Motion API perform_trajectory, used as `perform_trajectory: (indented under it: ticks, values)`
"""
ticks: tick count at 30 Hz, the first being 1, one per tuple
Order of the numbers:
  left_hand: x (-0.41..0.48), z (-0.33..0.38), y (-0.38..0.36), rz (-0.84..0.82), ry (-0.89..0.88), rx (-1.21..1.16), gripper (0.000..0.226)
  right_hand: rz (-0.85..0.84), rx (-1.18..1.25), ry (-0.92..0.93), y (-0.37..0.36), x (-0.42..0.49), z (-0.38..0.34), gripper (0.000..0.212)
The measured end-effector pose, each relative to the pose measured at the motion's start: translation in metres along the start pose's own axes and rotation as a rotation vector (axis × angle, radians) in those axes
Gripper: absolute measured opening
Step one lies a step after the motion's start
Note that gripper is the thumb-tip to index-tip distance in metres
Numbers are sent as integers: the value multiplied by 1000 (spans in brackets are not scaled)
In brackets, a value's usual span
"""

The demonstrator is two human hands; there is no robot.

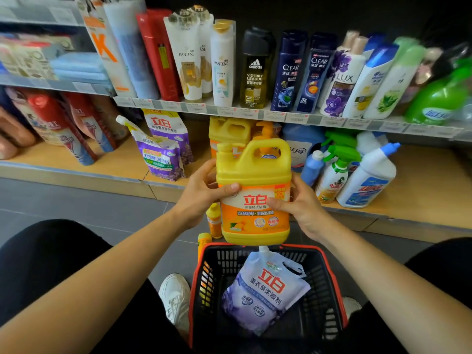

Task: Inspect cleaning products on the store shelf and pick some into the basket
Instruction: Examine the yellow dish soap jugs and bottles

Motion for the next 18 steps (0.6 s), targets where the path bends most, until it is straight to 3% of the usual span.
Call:
perform_trajectory:
  ticks: [5,9,13,15,18]
  values:
    - [5,0,-1,110,27,-48,34,9,-28,-33,8,-8,13,81]
    - [8,-7,1,103,38,-28,36,-27,-26,-80,16,-11,18,75]
    - [14,-5,-1,2,44,-51,37,-55,63,-160,23,-11,15,89]
    - [17,-2,-2,-85,79,-96,45,-89,122,-196,24,-10,13,96]
    - [17,5,-3,-255,124,-187,82,-159,201,-240,22,-11,10,103]
Point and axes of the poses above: each hand's wrist, its own x-axis towards the middle knuckle, its own y-axis out of the back of the hand, z = x × y, the point moved 1 cm from there along x, towards the middle knuckle, and after that the axes turned 4 degrees about z, right-handed, at the moved point
